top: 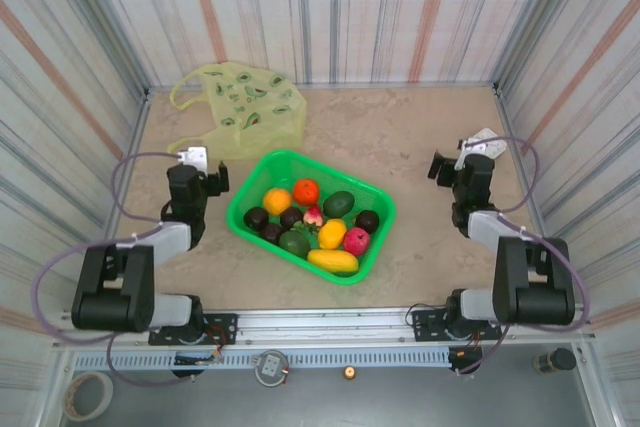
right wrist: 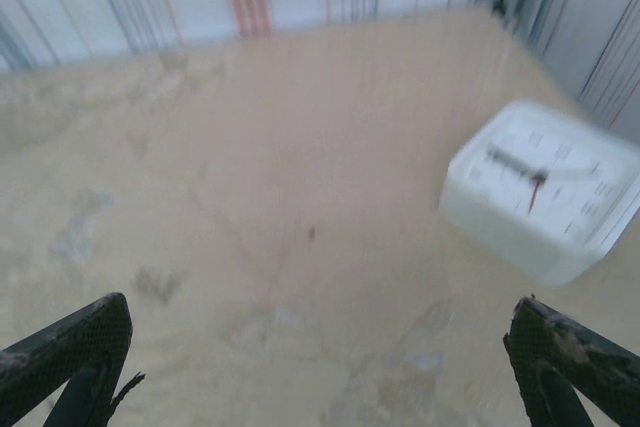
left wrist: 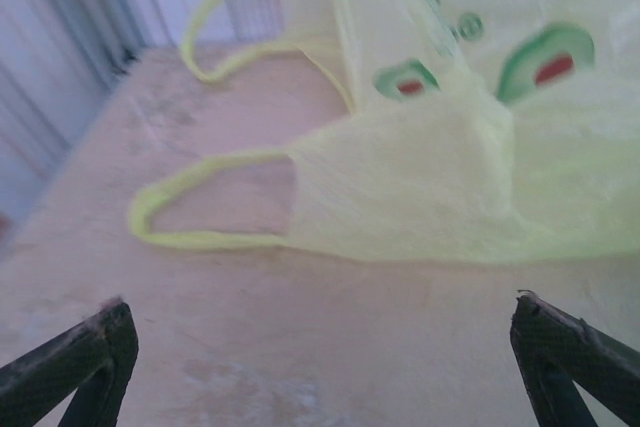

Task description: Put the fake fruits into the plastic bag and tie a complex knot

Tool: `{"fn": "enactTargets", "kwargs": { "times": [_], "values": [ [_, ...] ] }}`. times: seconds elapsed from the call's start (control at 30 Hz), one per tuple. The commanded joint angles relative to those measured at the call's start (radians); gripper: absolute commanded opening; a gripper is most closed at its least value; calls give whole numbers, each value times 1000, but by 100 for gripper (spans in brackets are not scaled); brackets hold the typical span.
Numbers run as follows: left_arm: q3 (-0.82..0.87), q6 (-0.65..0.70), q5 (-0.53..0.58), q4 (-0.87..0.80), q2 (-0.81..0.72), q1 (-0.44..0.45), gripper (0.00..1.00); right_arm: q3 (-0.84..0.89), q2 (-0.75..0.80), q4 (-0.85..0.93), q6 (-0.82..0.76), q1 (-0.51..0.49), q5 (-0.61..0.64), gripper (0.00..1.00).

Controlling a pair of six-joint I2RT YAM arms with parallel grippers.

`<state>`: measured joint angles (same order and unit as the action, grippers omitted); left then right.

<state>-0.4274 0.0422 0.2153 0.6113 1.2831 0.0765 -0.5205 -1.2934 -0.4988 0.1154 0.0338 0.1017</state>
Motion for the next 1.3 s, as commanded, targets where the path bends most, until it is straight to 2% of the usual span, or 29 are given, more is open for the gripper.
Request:
{"fn": "enactTargets", "kwargs": {
  "times": [0.0, 0.07, 0.13, 0.2, 0.3, 0.37, 0.43, 0.5, 0.57, 0.63, 0.67, 0.7, 0.77, 0.8, 0.9, 1.03, 1.13, 1.2, 1.27],
  "values": [
    [-52, -27, 113, -107, -135, 15, 99, -66, 130, 168, 65, -22, 96, 99],
    [-100, -20, 119, -184, -218, 42, 99, -111, 199, 213, 101, -57, 88, 99],
    [-168, -2, 91, -291, -311, 101, 99, -168, 259, 286, 107, -145, 67, 99],
    [-219, -32, 46, -370, -390, 179, 99, -223, 296, 353, 68, -273, 33, 99],
    [-316, -142, 67, -514, -488, 337, 99, -299, 341, 471, 35, -485, -14, 99],
    [-398, -165, 61, -669, -516, 431, 98, -356, 362, 578, 27, -632, 77, 99],
    [-513, -256, 97, -915, -519, 503, 99, -419, 379, 698, 41, -767, 230, 99],
    [-638, -358, 54, -1183, -504, 523, 99, -517, 379, 906, 161, -836, 308, 99],
    [-706, -383, 10, -1366, -499, 513, 99, -594, 387, 1125, 299, -801, 229, 99],
    [-672, -521, 49, -1439, -533, 501, 99, -526, 439, 1096, 310, -713, 36, 99],
    [-637, -561, 13, -1439, -563, 482, 99, -476, 471, 1069, 342, -641, -82, 99],
    [-605, -549, -71, -1418, -594, 448, 99, -453, 479, 1079, 391, -560, -178, 100],
    [-570, -577, -163, -1417, -628, 385, 99, -481, 419, 1196, 441, -462, -284, 100],
    [-561, -591, -187, -1430, -629, 355, 99, -502, 383, 1259, 439, -458, -307, 100],
    [-552, -570, -211, -1481, -572, 304, 99, -491, 353, 1347, 506, -554, -175, 99],
    [-500, -574, -268, -1465, -485, 273, 99, -447, 282, 1385, 619, -571, -219, 97],
    [-453, -591, -378, -1397, -458, 246, 99, -423, 218, 1368, 669, -602, -158, 96],
    [-432, -591, -408, -1358, -468, 245, 99, -411, 171, 1344, 691, -596, -133, 91],
    [-427, -594, -414, -1347, -475, 244, 99, -408, 116, 1309, 698, -582, -125, 81]
  ]
}}
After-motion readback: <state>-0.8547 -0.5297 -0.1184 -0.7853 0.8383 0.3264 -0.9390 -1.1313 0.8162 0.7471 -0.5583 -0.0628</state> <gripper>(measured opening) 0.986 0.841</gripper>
